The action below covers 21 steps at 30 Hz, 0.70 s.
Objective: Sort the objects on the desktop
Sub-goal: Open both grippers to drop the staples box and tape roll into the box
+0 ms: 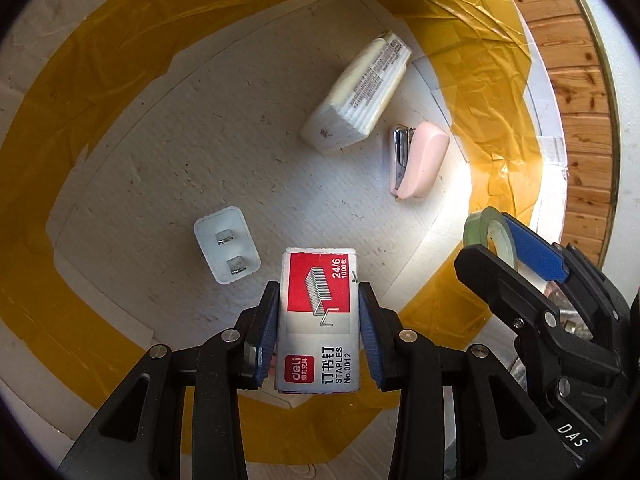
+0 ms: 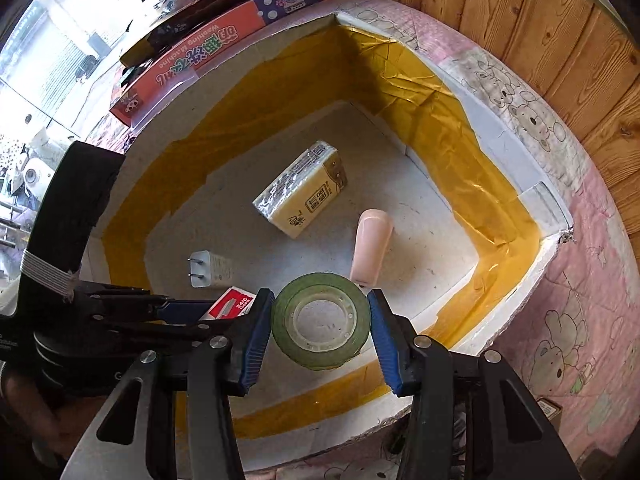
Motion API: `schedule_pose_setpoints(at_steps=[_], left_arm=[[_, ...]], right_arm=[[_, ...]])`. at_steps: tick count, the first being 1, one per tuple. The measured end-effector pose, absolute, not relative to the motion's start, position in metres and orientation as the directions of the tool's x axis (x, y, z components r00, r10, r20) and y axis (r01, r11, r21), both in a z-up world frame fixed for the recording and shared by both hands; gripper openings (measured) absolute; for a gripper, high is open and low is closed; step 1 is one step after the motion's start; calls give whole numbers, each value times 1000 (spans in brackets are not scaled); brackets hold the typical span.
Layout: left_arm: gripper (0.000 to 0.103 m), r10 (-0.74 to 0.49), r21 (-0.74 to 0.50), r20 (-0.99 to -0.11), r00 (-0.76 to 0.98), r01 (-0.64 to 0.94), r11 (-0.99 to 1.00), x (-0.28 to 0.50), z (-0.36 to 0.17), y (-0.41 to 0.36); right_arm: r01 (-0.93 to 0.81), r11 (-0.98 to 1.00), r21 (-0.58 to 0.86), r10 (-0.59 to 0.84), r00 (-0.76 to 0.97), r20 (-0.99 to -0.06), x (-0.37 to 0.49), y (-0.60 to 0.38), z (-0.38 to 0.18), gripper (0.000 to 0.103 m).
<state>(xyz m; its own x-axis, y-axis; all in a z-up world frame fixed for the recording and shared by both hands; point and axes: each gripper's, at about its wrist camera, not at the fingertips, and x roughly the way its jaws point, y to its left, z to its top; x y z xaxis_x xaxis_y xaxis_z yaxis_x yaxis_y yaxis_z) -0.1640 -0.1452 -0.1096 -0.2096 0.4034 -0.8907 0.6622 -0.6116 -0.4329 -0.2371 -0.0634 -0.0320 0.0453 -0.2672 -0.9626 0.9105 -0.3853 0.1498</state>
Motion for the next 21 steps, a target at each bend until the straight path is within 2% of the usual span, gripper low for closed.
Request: schedule_pose_setpoints(at_steps=[3,8,14,21], left_arm=[[40,412,-447,-884,-222,663,-601,-164,-112,-150],[49,424,-471,-871,-247,666,-579,-162,-114,-157],[49,433,-484,-865,-255,654,-582,-158,-111,-160],[49,433,-511,-853,-290,632,-583,-157,-95,-161]], right_arm=[[926,-359,117,-235,32,-971,-235,-68,-35,49],[942,-328,65,-204,-4,-979,-228,-70,-38,50],[945,-323,45,-192,-19,-981,-224,-67,-36,50],[952,-306,25,-172,-29,-985,-223,-69,-37,56]])
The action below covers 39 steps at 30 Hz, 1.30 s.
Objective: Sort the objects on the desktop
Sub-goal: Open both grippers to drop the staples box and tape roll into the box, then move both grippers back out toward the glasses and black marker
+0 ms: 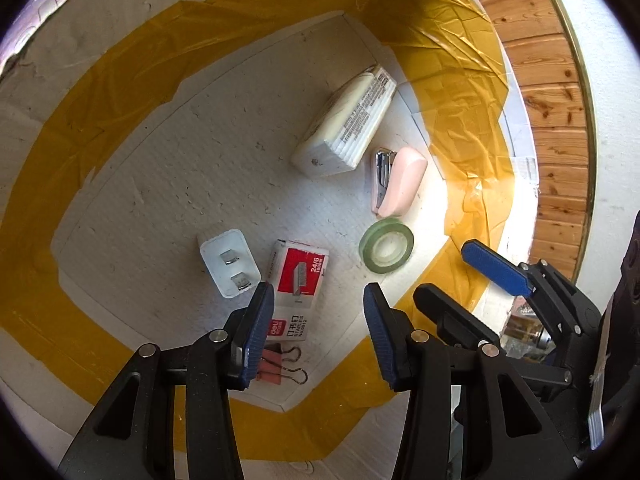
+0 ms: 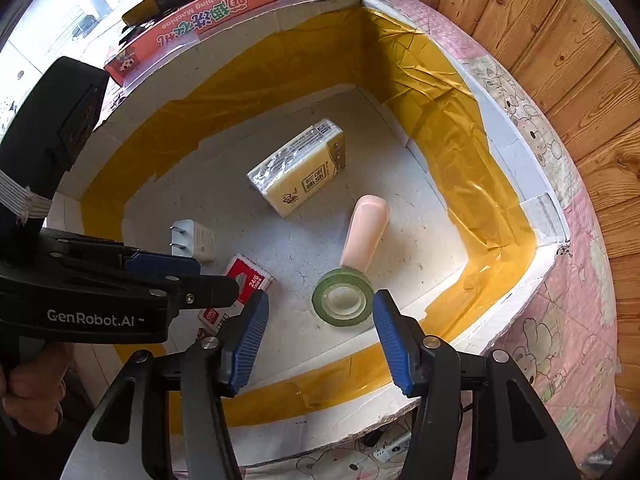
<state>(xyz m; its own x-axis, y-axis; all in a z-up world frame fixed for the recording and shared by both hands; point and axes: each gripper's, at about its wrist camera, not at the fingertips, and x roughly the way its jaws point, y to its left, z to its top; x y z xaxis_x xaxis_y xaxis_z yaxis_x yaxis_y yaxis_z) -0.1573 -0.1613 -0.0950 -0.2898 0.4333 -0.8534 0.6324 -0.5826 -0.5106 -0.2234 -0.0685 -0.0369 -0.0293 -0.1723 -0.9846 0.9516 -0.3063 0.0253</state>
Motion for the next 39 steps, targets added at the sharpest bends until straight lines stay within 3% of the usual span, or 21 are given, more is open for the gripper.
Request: schedule_pose_setpoints(at_steps=[21,39], left_arm=[[49,370,-518,-854,-365,549,-655,-122,-45,-149],[49,158,-360,-887,-433,436,-825,-69,-1,-127]], right_arm=[[965,-254,-62,-144,-101,-984,-176,-50,-12,57],[959,-252,-132,-223,-191,-956,-133,-30,25,61]])
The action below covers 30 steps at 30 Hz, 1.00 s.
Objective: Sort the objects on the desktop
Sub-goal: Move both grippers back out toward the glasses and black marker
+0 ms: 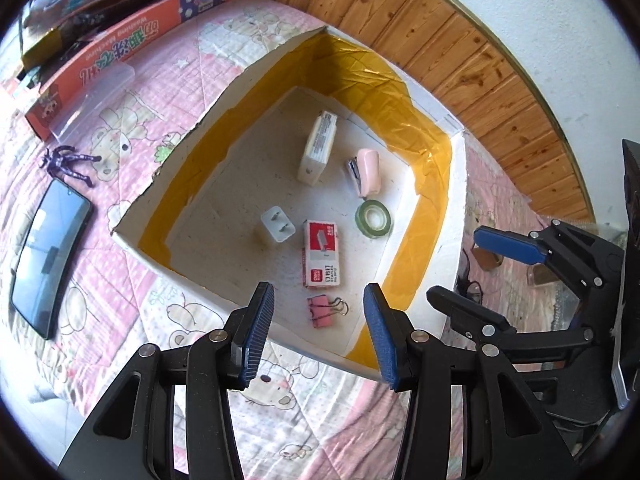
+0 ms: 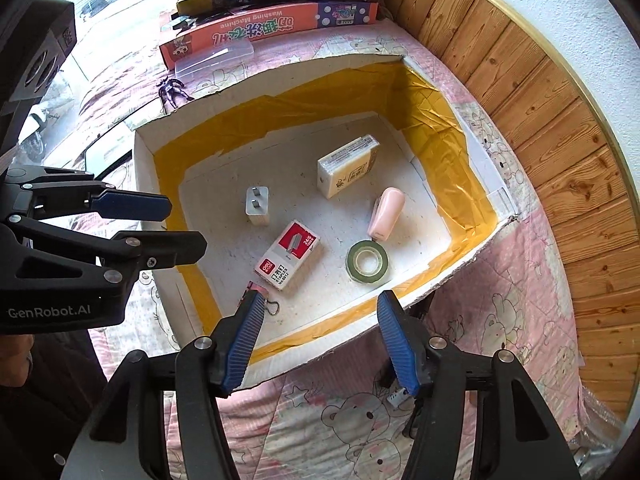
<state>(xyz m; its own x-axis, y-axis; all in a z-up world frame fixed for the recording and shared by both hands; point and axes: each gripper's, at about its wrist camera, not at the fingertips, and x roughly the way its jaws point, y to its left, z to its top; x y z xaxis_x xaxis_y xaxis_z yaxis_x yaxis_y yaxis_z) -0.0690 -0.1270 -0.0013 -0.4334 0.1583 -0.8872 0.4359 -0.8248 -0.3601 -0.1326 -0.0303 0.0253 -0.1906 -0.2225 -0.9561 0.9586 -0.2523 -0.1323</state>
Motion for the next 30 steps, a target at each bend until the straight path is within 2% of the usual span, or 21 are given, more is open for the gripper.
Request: schedule_pose_setpoints(at_steps=[12,24,30], left_arm=[[49,71,-280,-867,-494,365,-888,-50,18,-104],[49,-13,-180,-818,-576,277,-944,-29,27,-68],[49,-12,-144,-804,-595,214,-966,-24,24,-43]], right_arm=[[941,-302,-153,-376,-265,-888,-109,-1,42,64],[906,-416,-75,-575,-327,-750,-94,48,57,64],[886,-463,-1,-640,-336,-691,-92,77,53,64]])
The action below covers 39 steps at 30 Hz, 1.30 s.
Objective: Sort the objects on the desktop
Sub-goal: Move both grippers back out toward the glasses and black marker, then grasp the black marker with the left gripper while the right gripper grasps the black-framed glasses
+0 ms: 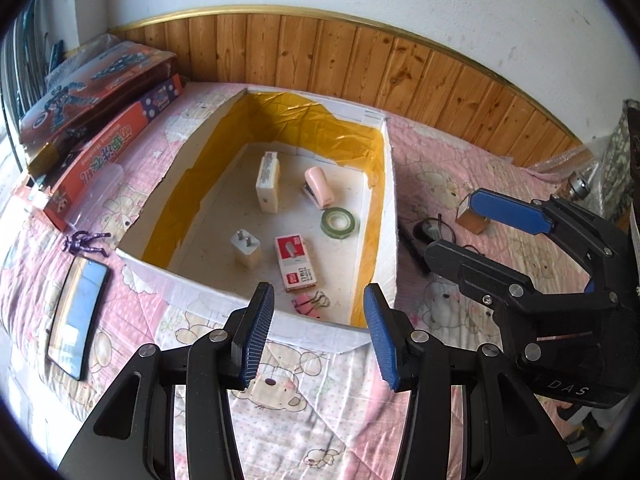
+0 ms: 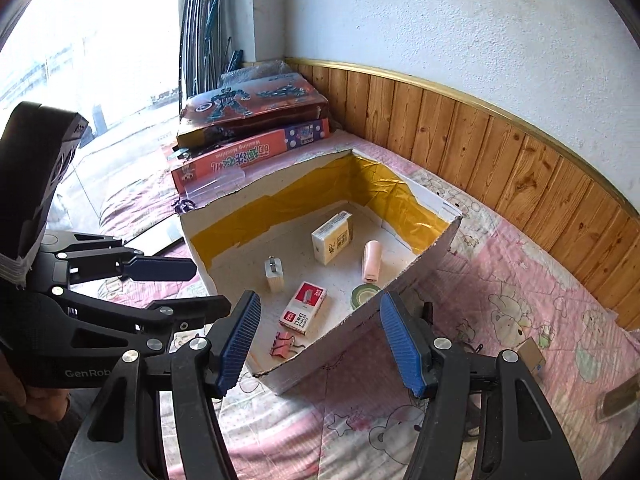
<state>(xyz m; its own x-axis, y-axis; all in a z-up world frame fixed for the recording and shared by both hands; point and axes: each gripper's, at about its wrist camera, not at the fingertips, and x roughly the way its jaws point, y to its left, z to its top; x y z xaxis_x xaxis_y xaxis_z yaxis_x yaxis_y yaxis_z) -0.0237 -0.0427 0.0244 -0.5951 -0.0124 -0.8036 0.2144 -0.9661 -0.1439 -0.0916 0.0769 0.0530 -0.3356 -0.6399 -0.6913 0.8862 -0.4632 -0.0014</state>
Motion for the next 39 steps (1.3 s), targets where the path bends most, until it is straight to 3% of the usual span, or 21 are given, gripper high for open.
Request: schedule_pose_setpoints(at_steps=[10,23,26,35,39], left_arm=[[49,55,-142,-819,-571,108,-984,-37,9,5],[49,139,-183,-852,-505,39,-982,-95,-11,56],[49,166,-213,-870,-465,51,-976,-116,-22,60],[49,205,-257,-909,-363,101,-961,-168,-58,71],[49,210,-265,-925,-317,144,-953,-191,-79,73]], right_arm=[[775,-620,124,-618,-385,-685,-122,150,24,64],[626,-763,164,-486,-386,-784,-177,203,-59,60],[636,-760,133,-463,-387,-797,-192,199,-69,60],[803,-580,-140,-333,-390,-859,-231,152,-106,65],[793,-609,-7,-381,-301,-874,-259,169,-106,46]])
